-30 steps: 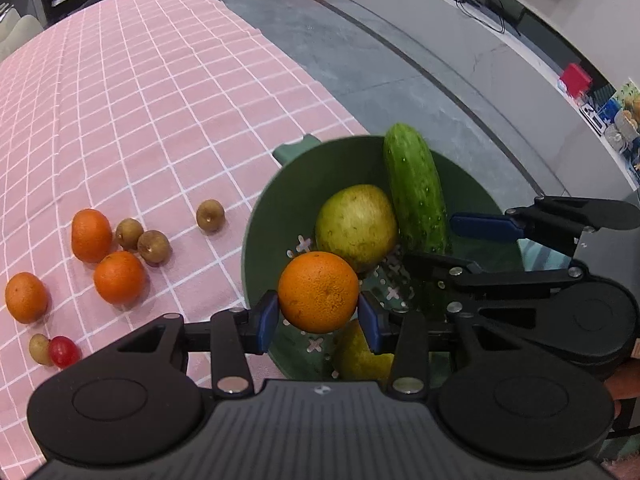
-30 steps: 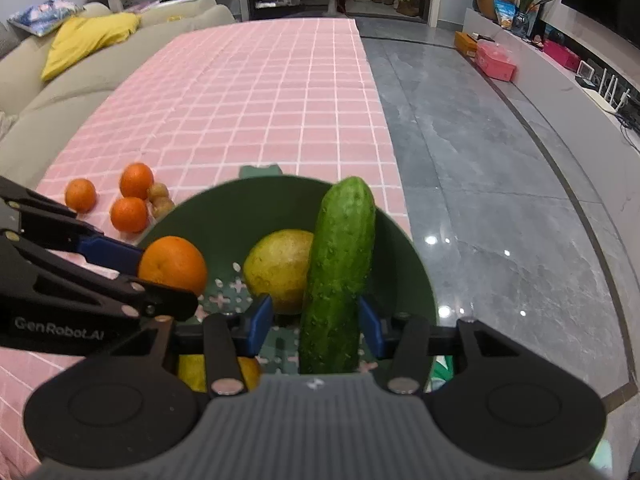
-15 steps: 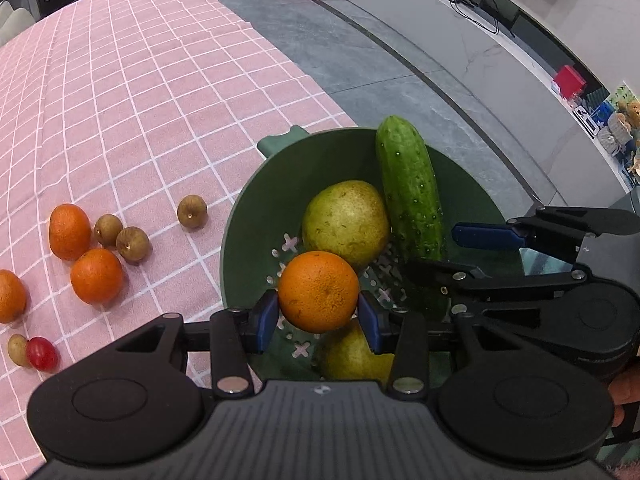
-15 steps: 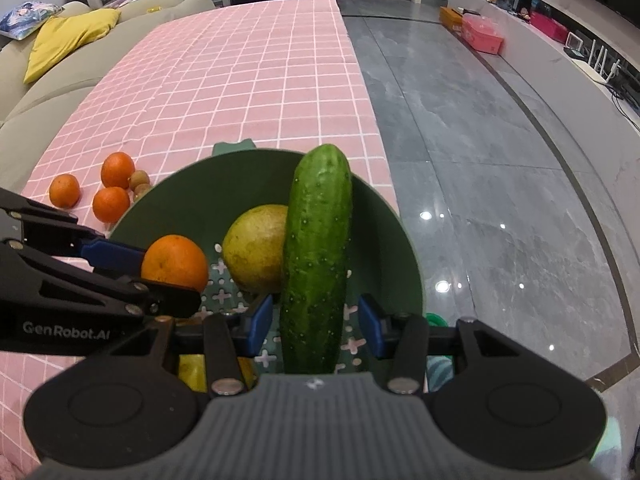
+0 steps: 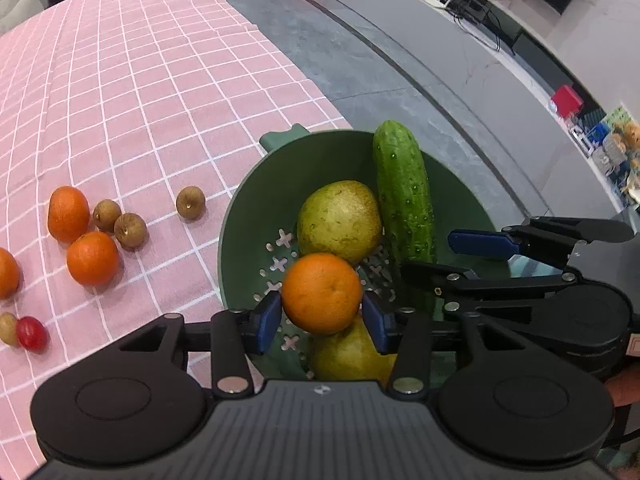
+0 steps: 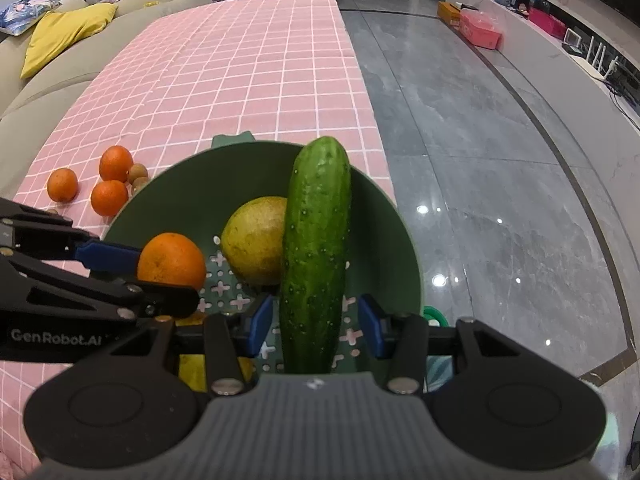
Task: Organize fruits
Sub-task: 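Carry the orange with the left tool over the colander, then release the orange into the colander and withdraw both tools, then reach the left tool to a brown kiwi and close on it while the right tool grasps an orange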
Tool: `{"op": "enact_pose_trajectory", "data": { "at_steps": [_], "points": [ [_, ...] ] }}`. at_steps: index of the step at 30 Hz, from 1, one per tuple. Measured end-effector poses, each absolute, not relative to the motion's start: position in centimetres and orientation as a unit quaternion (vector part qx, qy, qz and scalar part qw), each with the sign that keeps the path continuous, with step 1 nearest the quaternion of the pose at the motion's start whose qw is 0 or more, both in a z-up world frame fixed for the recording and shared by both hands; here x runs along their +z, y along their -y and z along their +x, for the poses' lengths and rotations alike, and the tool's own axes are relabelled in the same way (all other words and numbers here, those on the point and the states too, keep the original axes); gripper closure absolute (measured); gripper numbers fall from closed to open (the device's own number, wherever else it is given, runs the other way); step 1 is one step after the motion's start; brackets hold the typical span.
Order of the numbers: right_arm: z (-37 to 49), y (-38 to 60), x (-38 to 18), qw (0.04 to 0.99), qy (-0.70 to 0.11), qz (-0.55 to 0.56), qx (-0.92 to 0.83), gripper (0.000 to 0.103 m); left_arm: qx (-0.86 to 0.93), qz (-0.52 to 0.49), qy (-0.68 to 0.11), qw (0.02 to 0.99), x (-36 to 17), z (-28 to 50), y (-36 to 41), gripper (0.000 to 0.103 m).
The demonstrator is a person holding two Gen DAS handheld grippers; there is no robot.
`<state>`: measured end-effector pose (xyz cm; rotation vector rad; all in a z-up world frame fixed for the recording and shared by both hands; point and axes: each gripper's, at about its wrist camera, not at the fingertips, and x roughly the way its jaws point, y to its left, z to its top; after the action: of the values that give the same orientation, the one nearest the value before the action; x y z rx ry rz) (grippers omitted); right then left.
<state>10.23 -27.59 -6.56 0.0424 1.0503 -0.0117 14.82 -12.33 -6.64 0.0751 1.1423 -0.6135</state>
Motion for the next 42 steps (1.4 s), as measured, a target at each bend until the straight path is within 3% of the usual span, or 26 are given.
{"op": "enact_pose_trajectory", "data": {
  "at_steps": [1,3,6,29,37,42],
  "points": [
    [10.2,27.6,-6.4,0.866,-0.499,0.022,-0.006,0.057,-0.286,0.034,-0.527,0.8,-6.4,14.7,12.2,0.045],
    [10.1,27.6,-6.1,0.869,-0.495,0.025,-0.007,0.055,-0.276,0.033,-0.519,0.808,-5.8,14.7,11.9,0.033],
    [9.9,27.5,-5.6,0.872,-0.489,0.028,-0.012,0.048,-0.275,0.012,-0.511,0.815,-5.0,14.6,11.2,0.029],
    [10.4,19.0,-0.8,0.909,-0.413,0.043,0.041,0.04,-0.102,-0.04,-0.409,0.906,0.7,12.3,-0.6,0.028],
    [10.9,13.7,-1.1,0.903,-0.418,0.014,0.098,0.036,-0.048,-0.068,-0.414,0.906,-0.2,11.1,-5.0,0.028],
    [11.5,10.7,-1.7,0.901,-0.417,-0.024,0.117,0.036,-0.03,-0.066,-0.426,0.902,-0.6,10.8,-6.6,0.035]
  ]
}}
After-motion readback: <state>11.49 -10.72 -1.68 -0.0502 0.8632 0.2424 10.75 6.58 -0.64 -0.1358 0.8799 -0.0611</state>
